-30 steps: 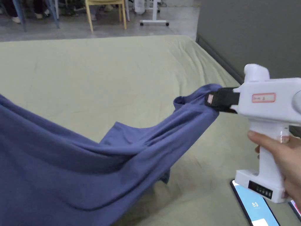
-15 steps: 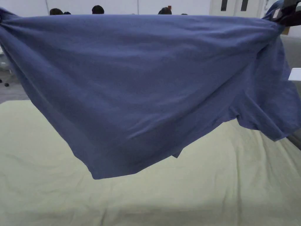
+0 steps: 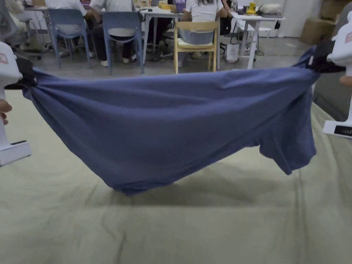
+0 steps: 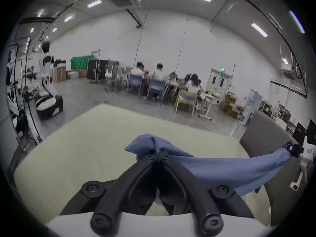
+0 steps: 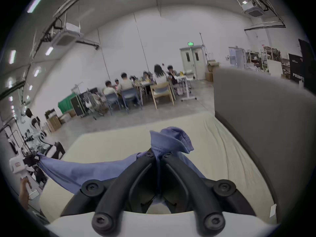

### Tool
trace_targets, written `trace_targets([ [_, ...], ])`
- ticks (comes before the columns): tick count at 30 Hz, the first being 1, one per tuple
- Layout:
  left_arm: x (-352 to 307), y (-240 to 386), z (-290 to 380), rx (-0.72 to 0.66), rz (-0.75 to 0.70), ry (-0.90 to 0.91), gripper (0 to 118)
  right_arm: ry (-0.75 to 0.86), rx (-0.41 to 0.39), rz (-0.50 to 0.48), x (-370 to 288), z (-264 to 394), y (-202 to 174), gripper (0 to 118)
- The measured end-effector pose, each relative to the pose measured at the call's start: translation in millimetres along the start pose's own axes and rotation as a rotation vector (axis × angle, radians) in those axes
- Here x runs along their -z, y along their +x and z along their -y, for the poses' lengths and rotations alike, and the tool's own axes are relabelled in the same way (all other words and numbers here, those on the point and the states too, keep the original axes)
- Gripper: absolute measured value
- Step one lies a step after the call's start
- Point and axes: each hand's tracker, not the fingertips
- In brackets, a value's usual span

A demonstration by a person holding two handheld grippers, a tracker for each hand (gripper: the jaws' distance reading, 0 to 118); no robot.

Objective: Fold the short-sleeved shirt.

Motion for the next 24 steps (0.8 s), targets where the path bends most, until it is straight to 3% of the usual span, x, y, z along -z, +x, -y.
trace_targets([
  [6,69.9,-21.3,125.8,-0.020,-0.011,-0.231,0,-0.193,0.038,0.041,78.7,143.1,43.4,4],
  [11,75.0,-36.1,181.0,-0.033,-0.021,-0.309,0,-0.294,0.016,0.048,92.5,214.1,59.5,4],
  [19,-5.0,-58.4,219.2,-0.004,0.057,-0.321,0,-0.284,0.028,-0.021,9.5,267.0,72.6,4],
  [24,-75.9,-71.2,245.1,-0.008,0.083,-0.304,0,-0.269,0.101,-0.061,-65.5,300.8,78.6,4],
])
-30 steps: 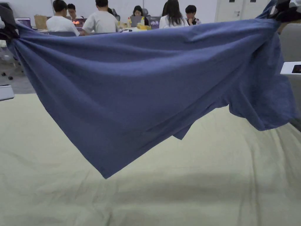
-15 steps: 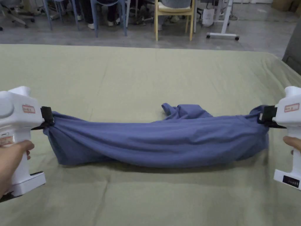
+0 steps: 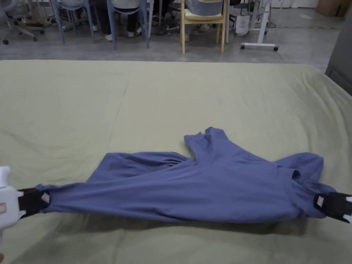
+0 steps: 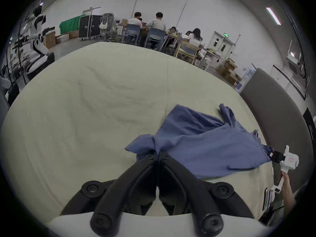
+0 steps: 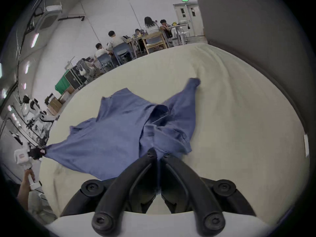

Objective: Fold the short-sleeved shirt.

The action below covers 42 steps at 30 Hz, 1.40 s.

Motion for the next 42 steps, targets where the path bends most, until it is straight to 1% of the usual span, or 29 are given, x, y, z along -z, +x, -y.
trace_targets([
  [4,-37.9,-6.1,39.7,0.035,-0.019,-0.035,0,-0.004,0.024,0.000,-38.7,43.2,10.4,4],
  [6,-50.2,-9.7,56.7,0.032,-0.015,-0.065,0,-0.023,0.055,-0.001,-52.2,63.0,17.8,4],
  [8,-56.0,-14.3,69.8,0.020,-0.008,-0.079,0,-0.037,0.062,0.003,-62.9,79.1,22.5,4],
  [11,-49.5,-19.1,85.7,0.003,-0.028,-0.111,0,-0.069,0.074,0.015,-58.3,91.2,27.8,4],
  [12,-43.4,-21.0,88.9,-0.021,-0.032,-0.131,0,-0.082,0.070,0.021,-53.0,91.6,26.8,4],
  [14,-31.8,-23.7,92.0,-0.066,-0.078,-0.187,1,-0.138,0.032,0.067,-41.7,88.0,21.5,4],
  [15,-27.6,-25.6,93.0,-0.067,-0.118,-0.197,23,-0.162,0.012,0.107,-38.4,84.1,17.3,11],
  [16,-27.0,-26.4,94.3,-0.057,-0.127,-0.204,55,-0.186,-0.037,0.120,-36.6,82.0,12.6,34],
  [17,-33.7,-27.0,95.2,-0.054,-0.110,-0.192,79,-0.196,-0.059,0.100,-37.9,80.6,9.7,71],
  [18,-42.1,-25.2,94.3,-0.046,-0.113,-0.183,82,-0.197,-0.079,0.090,-43.5,77.1,7.6,97],
  [19,-52.0,-23.5,93.2,-0.018,-0.123,-0.169,82,-0.200,-0.107,0.099,-50.8,73.7,0.6,98],
  [20,-64.7,-19.1,92.4,0.025,-0.136,-0.151,82,-0.196,-0.147,0.124,-60.0,71.2,-7.8,98],
  [22,-100.5,-5.3,93.6,0.108,-0.182,-0.099,82,-0.149,-0.266,0.152,-84.9,71.0,-23.4,98],
  [24,-138.9,9.8,100.2,0.139,-0.198,-0.037,82,-0.093,-0.375,0.176,-114.5,77.0,-47.2,98],
  [25,-162.0,17.2,109.5,0.160,-0.094,-0.024,70,-0.057,-0.407,0.168,-131.1,83.7,-58.5,92],
  [26,-175.4,25.0,115.9,0.169,-0.057,-0.006,26,-0.027,-0.420,0.133,-147.0,92.1,-70.2,76],
  [27,-185.8,36.3,131.4,0.158,-0.101,0.002,0,-0.021,-0.417,0.106,-155.3,101.3,-77.7,41],
  [28,-196.4,39.8,135.0,0.142,-0.164,0.038,0,-0.027,-0.400,0.105,-159.0,110.3,-81.8,16],
  [29,-199.2,41.7,138.4,0.151,-0.133,0.003,0,-0.024,-0.388,0.104,-160.7,117.4,-84.7,8],
  [31,-200.2,50.5,150.2,0.148,-0.146,-0.010,0,-0.030,-0.359,0.027,-165.2,131.3,-86.0,5],
  [33,-197.3,49.3,149.3,0.145,-0.135,-0.017,0,-0.041,-0.351,0.031,-165.3,135.3,-87.8,5],
  [35,-179.5,39.1,144.9,0.121,-0.131,-0.026,0,-0.047,-0.355,0.030,-162.5,137.1,-89.5,5],
  [36,-170.2,35.0,136.5,0.105,-0.134,-0.027,4,-0.050,-0.362,0.034,-160.9,136.5,-90.1,5],
  [37,-157.7,28.1,125.3,0.073,-0.143,-0.014,20,-0.056,-0.370,0.037,-159.6,134.7,-91.6,5],
  [38,-143.6,23.0,114.7,0.035,-0.141,-0.025,31,-0.056,-0.373,0.037,-158.6,133.7,-93.2,5],
  [39,-126.5,17.9,106.1,0.013,-0.130,-0.044,31,-0.055,-0.374,0.032,-157.3,132.2,-93.6,5],
  [40,-106.9,11.2,95.5,0.014,-0.135,-0.042,71,-0.058,-0.372,0.024,-154.9,130.4,-94.2,5],
  [41,-90.8,6.6,86.7,-0.002,-0.145,-0.050,96,-0.061,-0.372,0.020,-152.5,129.2,-94.7,5],
  [42,-67.6,-0.1,77.7,-0.013,-0.149,-0.065,96,-0.067,-0.377,0.017,-149.4,127.7,-97.8,5],
])
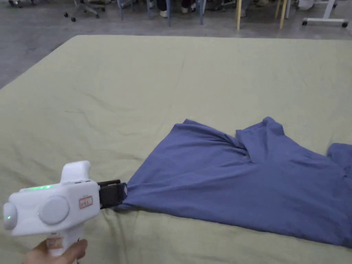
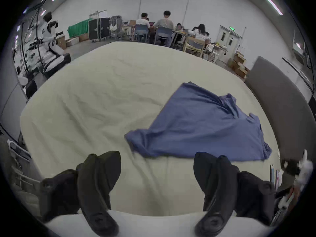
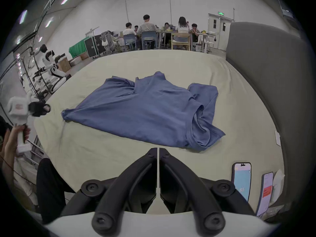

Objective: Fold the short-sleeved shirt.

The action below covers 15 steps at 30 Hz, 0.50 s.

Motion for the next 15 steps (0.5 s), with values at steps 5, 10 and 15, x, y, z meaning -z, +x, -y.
trace_targets([
  [5,79.6,-4.4,1.9,0.012,-0.071,-0.158,96,-0.043,-0.022,0.026,22.6,-5.5,1.3,5],
  [10,82.0,-0.9,25.0,-0.058,0.027,-0.075,10,-0.088,-0.037,0.037,44.8,-11.5,-0.1,5],
  [15,52.5,26.0,13.7,0.029,0.017,-0.044,7,-0.096,-0.035,0.003,64.4,-39.0,2.9,5],
])
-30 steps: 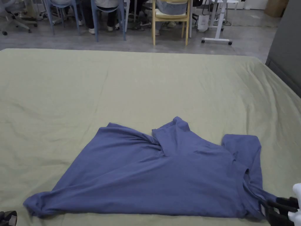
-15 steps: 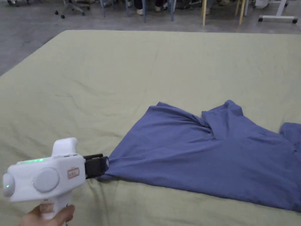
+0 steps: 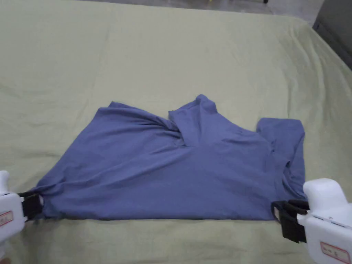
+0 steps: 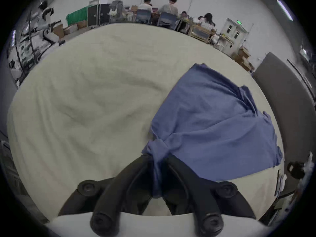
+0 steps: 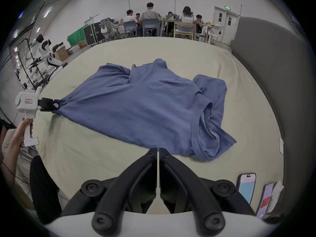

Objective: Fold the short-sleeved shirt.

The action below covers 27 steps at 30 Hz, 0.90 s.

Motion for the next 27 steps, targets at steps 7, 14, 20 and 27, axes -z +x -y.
trace_targets([
  [7,-34.1,10.3,-21.1,0.007,0.031,0.068,7,0.105,0.104,-0.103,76.1,-159.6,48.4,118],
  [14,-21.8,13.2,-31.5,-0.020,0.037,0.056,7,-0.272,0.242,0.009,258.2,-217.5,72.8,118],
  [20,-17.4,16.3,-35.9,-0.017,0.042,0.047,7,-0.273,-0.020,0.157,246.9,-198.8,46.3,43],
  [27,-40.7,39.5,-65.0,0.033,0.069,0.101,7,-0.069,0.080,0.111,188.3,-204.4,48.0,5],
])
